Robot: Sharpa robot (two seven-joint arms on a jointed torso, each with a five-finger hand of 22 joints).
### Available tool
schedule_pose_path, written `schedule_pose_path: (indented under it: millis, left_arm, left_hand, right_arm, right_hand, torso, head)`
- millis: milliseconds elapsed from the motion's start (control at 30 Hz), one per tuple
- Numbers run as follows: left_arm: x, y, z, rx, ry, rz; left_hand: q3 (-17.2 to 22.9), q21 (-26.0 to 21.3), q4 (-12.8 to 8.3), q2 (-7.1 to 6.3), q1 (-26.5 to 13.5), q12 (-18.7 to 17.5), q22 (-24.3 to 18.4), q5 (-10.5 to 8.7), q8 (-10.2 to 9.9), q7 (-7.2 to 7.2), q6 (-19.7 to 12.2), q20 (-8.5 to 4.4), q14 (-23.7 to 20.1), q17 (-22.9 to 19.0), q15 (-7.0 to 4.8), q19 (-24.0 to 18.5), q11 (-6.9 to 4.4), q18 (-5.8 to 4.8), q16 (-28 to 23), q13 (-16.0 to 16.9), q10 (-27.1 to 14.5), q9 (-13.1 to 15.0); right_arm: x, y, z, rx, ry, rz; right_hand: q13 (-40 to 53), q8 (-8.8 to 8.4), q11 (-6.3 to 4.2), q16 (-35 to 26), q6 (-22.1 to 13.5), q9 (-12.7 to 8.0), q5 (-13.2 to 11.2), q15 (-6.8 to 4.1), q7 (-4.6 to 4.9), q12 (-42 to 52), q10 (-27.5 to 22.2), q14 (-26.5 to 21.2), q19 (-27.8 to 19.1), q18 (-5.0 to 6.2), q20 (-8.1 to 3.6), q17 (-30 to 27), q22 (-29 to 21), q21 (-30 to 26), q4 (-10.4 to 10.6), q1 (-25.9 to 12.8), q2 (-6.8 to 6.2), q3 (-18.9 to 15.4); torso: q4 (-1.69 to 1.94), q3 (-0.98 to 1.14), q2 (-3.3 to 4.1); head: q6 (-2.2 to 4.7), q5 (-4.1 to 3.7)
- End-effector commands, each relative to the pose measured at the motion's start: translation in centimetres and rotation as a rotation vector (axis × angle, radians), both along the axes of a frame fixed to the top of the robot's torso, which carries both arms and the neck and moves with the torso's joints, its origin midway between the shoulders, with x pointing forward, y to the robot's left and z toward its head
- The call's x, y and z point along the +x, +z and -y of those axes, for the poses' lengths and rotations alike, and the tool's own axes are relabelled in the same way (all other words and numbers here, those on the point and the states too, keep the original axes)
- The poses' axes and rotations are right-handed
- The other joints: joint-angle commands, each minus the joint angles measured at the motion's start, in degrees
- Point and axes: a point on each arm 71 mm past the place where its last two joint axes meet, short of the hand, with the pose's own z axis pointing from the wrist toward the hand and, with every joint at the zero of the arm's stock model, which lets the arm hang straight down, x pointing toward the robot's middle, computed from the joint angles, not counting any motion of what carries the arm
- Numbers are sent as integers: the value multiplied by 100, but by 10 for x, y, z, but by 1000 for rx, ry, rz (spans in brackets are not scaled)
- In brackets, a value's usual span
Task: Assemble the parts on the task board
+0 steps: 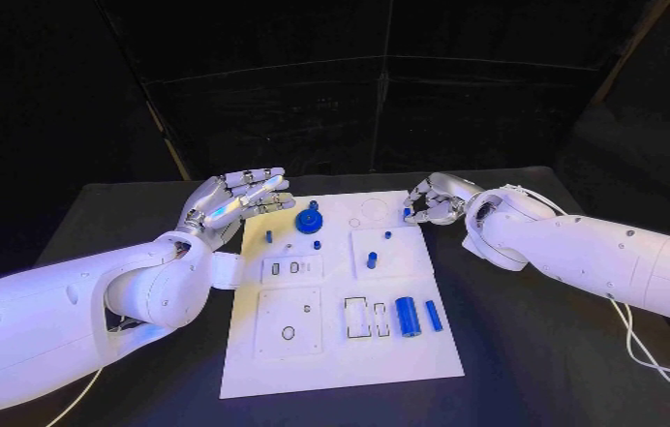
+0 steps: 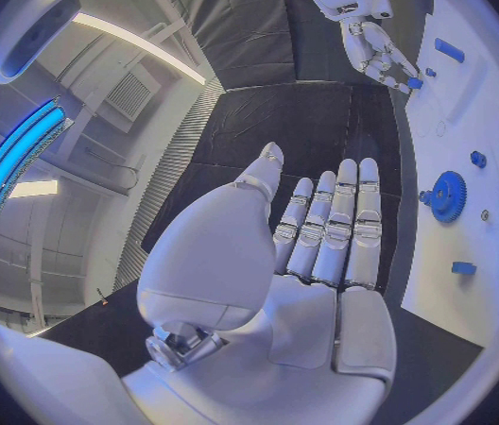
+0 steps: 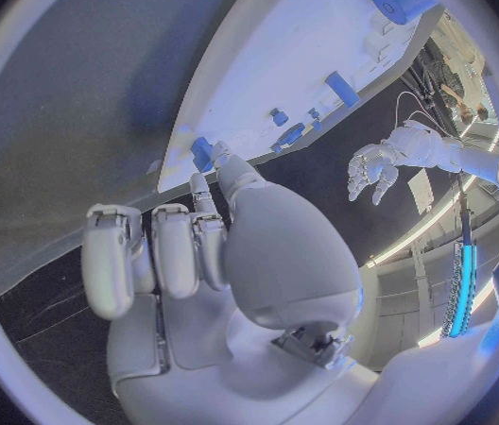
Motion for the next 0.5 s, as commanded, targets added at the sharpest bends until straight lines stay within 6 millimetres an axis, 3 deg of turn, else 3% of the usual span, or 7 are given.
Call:
schedule_pose_path:
  millis: [33, 500]
  left_arm:
    - [0, 1, 1, -7, -13, 6]
    - [0, 1, 1, -7, -14, 5]
  left_hand:
    - [3, -16, -29, 54, -16, -25, -8, 0, -36, 246, 18, 25, -9, -8, 10, 5, 26, 5, -18, -7, -16, -7]
    - [3, -16, -29, 54, -16, -25, -8, 0, -36, 246, 18, 25, -9, -8, 10, 5, 26, 5, -18, -7, -16, -7]
  right_arm:
    - [1, 0, 0, -5, -2, -15]
    - [3, -2, -3, -11, 0, -29]
  right_hand:
    - [1377, 7, 2, 37, 31, -9, -35, 17, 5, 34, 488, 326, 229, -55, 12, 174, 728, 31, -7, 16, 30, 21]
    - [1376, -12, 4, 38, 26, -17, -43, 17, 9, 33, 488, 327, 227, -55, 12, 177, 726, 31, -19, 10, -1, 10]
  torso:
    - [0, 3, 1]
    - [0, 7, 0]
  head:
    - [-5, 6]
    - [-19, 16]
